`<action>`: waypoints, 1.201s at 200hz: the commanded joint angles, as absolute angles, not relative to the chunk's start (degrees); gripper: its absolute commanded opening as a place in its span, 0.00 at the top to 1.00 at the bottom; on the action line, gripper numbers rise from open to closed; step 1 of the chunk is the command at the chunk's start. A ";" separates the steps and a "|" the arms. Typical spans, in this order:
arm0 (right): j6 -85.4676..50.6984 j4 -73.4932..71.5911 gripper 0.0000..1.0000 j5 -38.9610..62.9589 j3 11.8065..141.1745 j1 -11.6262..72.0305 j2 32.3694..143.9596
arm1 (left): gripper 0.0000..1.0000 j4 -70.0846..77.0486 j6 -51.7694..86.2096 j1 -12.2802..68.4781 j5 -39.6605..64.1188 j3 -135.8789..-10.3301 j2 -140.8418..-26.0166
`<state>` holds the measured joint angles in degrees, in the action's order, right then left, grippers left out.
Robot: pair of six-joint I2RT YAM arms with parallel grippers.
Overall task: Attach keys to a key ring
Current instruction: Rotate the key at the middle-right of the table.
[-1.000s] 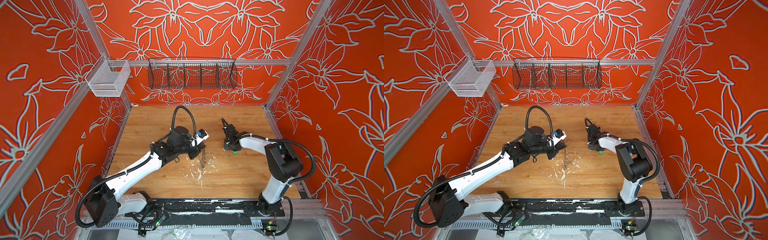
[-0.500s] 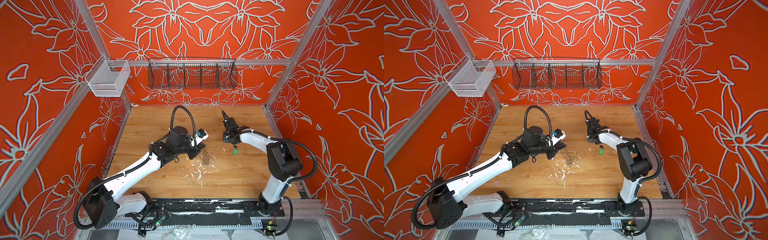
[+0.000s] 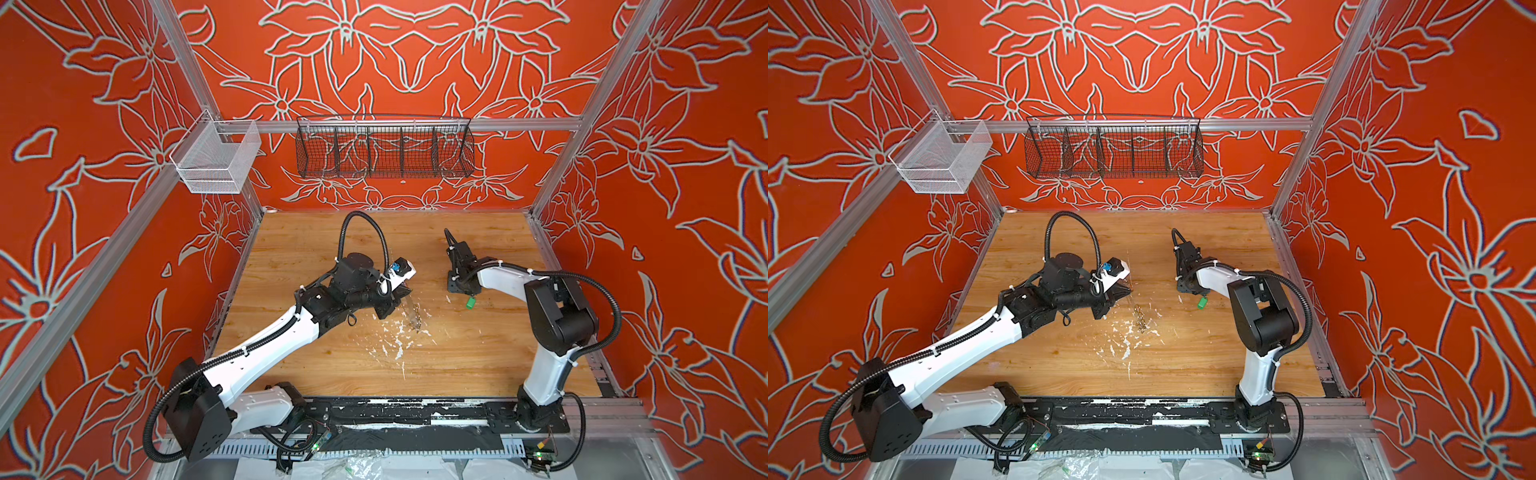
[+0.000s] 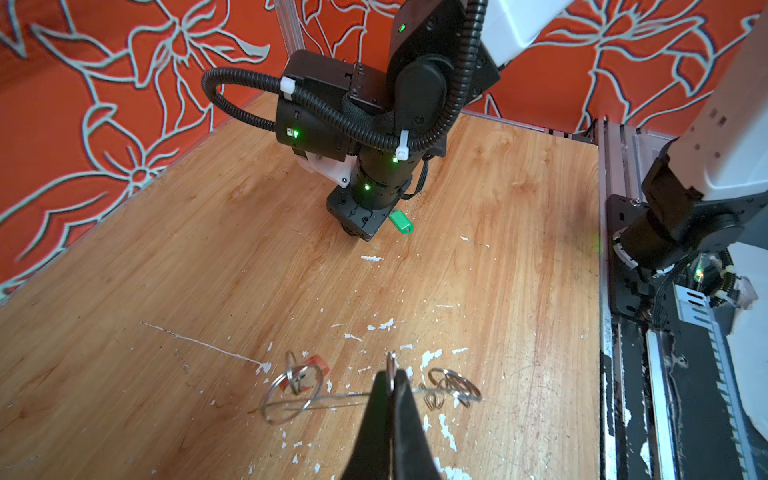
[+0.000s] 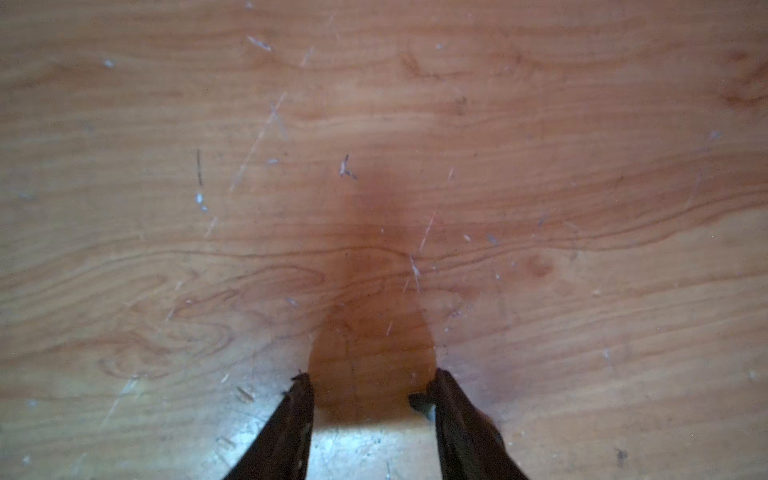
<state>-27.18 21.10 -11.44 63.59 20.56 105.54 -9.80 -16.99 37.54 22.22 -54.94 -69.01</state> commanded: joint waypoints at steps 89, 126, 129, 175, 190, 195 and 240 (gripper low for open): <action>-31.24 16.34 0.52 -3.19 45.40 21.15 92.66 | 1.00 -7.98 -16.90 37.35 23.65 -54.79 -68.08; -33.08 15.03 0.52 -1.76 42.03 24.51 89.79 | 1.00 -7.89 -16.67 37.42 24.08 -54.67 -68.07; -33.25 14.99 0.52 -1.83 41.87 24.88 89.59 | 1.00 -7.91 -16.65 37.38 24.13 -54.67 -68.03; -35.04 16.23 0.52 -5.53 38.91 27.71 81.70 | 1.00 -7.73 -16.60 37.38 24.26 -54.52 -67.86; -34.89 17.92 0.63 -11.05 38.26 27.66 76.40 | 1.00 -7.80 -16.57 37.41 24.41 -54.60 -67.95; -34.89 18.18 0.70 -12.98 37.87 27.56 74.89 | 1.00 -7.75 -16.60 37.40 24.49 -54.61 -67.99; -37.06 14.71 0.87 -20.12 31.39 22.72 65.42 | 1.00 -7.82 -16.56 37.41 24.65 -54.50 -67.66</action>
<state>-34.61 15.22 -13.72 35.11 25.06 67.16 -9.78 -16.62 37.54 23.33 -54.72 -69.01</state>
